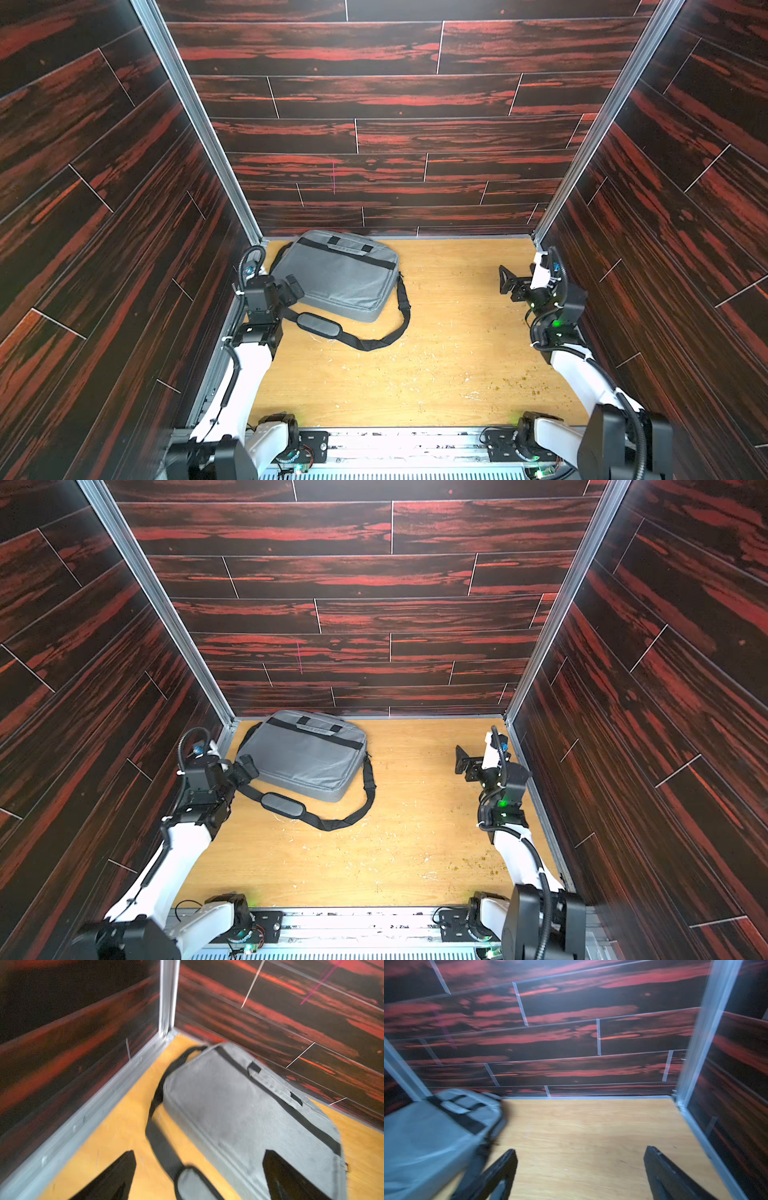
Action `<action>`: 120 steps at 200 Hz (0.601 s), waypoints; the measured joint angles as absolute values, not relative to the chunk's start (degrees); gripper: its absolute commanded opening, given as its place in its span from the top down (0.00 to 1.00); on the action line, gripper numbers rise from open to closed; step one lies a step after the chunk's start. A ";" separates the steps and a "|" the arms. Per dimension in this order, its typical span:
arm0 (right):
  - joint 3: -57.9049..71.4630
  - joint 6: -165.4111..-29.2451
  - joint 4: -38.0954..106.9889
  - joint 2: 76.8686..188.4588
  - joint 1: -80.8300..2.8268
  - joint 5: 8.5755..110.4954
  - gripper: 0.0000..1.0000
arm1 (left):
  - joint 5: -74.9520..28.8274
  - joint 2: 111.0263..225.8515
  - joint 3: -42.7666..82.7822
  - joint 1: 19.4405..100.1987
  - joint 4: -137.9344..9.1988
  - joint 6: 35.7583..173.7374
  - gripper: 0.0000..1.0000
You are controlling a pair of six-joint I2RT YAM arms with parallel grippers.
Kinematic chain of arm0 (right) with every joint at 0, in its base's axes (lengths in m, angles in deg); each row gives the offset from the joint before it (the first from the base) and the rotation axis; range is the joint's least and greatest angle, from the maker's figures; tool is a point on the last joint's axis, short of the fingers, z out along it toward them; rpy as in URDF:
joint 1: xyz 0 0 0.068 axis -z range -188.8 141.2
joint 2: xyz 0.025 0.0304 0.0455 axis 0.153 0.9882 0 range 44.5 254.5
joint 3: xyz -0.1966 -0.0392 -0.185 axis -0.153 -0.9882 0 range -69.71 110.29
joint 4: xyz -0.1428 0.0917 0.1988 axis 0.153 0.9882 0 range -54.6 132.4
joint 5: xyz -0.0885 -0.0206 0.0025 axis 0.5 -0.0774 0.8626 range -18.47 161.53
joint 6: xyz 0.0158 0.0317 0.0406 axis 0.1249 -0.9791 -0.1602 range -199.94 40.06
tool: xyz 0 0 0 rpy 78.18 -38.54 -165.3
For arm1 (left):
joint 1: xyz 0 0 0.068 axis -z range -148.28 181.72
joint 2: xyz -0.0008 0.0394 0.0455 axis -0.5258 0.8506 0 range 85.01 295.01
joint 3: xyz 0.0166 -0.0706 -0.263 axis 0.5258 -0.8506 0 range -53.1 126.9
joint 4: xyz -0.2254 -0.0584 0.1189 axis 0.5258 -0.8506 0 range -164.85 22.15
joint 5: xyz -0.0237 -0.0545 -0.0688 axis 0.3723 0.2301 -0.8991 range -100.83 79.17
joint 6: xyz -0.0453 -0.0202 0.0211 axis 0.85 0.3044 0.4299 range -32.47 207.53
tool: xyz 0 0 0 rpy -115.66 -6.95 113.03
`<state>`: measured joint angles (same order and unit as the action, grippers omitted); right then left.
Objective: Open the zippered laptop bag and take out the laptop
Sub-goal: Adjust the zippered laptop bag at the center of the board.
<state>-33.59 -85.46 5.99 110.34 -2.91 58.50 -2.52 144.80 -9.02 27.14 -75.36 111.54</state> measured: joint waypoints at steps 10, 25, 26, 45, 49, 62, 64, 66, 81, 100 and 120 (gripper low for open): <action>-31.39 -85.99 9.75 110.43 -3.02 56.92 0.02 | -2.84 143.82 -8.87 27.45 -78.94 113.99 0.00; -27.76 -86.97 15.89 111.02 -3.43 54.72 0.02 | -2.91 143.29 -8.10 28.52 -84.32 118.36 0.00; -27.34 -87.04 16.46 111.17 -3.52 54.48 0.02 | -2.95 143.29 -8.04 28.58 -84.54 118.60 0.00; -21.51 -87.69 24.33 113.88 -5.44 52.79 0.02 | -3.02 143.16 -7.34 30.99 -89.11 124.67 0.00; -20.22 -87.80 26.01 114.69 -6.06 52.57 0.02 | -3.04 143.05 -7.34 31.62 -89.76 126.27 0.00; -16.81 -88.04 30.27 117.16 -7.80 51.81 0.03 | -3.26 142.88 -7.34 33.26 -91.09 130.60 0.01; -16.28 -88.09 30.88 117.53 -8.07 51.68 0.03 | -3.33 142.88 -7.34 33.55 -91.27 131.17 0.01; -15.80 -88.13 31.50 117.97 -8.29 51.57 0.03 | -3.37 142.88 -7.34 33.81 -91.34 131.86 0.01; -12.22 -88.59 35.63 121.67 -9.95 50.61 0.04 | -3.35 143.12 -7.34 36.12 -92.03 137.20 0.01; -8.09 -89.37 39.34 126.41 -11.67 49.56 0.06 | -3.15 144.08 -7.34 39.34 -92.23 143.36 0.02; -3.69 -90.23 42.12 131.48 -13.62 48.29 0.07 | -2.63 146.24 -7.34 43.40 -91.77 149.63 0.03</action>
